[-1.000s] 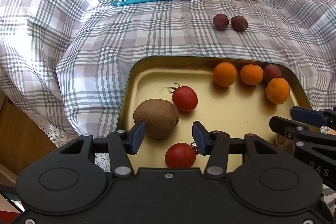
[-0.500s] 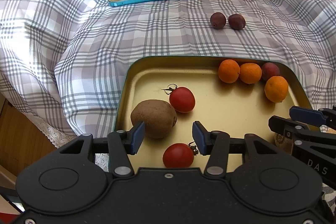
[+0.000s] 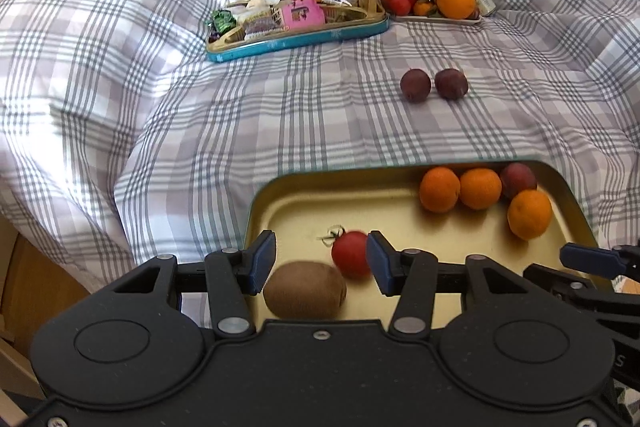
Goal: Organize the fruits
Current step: 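Move both tools back toward the two dark red plums on the cloth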
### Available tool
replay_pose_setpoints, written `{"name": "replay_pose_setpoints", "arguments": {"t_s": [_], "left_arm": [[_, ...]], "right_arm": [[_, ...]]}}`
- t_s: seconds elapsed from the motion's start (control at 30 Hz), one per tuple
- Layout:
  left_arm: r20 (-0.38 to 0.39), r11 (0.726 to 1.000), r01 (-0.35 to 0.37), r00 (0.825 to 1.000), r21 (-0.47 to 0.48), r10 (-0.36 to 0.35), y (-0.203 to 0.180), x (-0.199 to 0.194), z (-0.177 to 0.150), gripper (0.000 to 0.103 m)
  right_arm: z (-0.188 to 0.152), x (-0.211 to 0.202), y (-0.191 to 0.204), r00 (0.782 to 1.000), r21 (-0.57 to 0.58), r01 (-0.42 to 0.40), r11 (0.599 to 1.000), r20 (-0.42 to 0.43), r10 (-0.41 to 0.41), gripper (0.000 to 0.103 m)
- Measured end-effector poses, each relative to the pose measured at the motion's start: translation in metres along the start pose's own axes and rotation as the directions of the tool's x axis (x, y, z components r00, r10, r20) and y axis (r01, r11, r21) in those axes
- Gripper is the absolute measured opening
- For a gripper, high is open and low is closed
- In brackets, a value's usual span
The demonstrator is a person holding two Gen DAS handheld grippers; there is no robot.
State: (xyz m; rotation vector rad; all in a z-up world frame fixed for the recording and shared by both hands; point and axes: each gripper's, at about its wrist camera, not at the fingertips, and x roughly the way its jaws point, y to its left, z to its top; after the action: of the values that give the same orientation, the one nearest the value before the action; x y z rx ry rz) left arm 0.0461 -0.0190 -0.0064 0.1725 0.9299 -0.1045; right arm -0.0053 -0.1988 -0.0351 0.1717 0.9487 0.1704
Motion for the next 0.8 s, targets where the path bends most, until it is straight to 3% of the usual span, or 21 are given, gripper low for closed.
{"name": "replay_pose_setpoints", "arguments": {"t_s": [0.57, 0.8], "left_arm": [[0.052, 0.999, 0.021, 0.998, 0.032, -0.023, -0.011, 0.019, 0.041, 0.056], [0.02, 0.999, 0.041, 0.999, 0.015, -0.041, -0.013, 0.045, 0.056, 0.056]], "right_arm": [[0.037, 0.009, -0.023, 0.993, 0.08, 0.083, 0.993, 0.074, -0.089, 0.043], [0.061, 0.029, -0.034, 0.992, 0.111, 0.099, 0.989, 0.066, -0.107, 0.043]]}}
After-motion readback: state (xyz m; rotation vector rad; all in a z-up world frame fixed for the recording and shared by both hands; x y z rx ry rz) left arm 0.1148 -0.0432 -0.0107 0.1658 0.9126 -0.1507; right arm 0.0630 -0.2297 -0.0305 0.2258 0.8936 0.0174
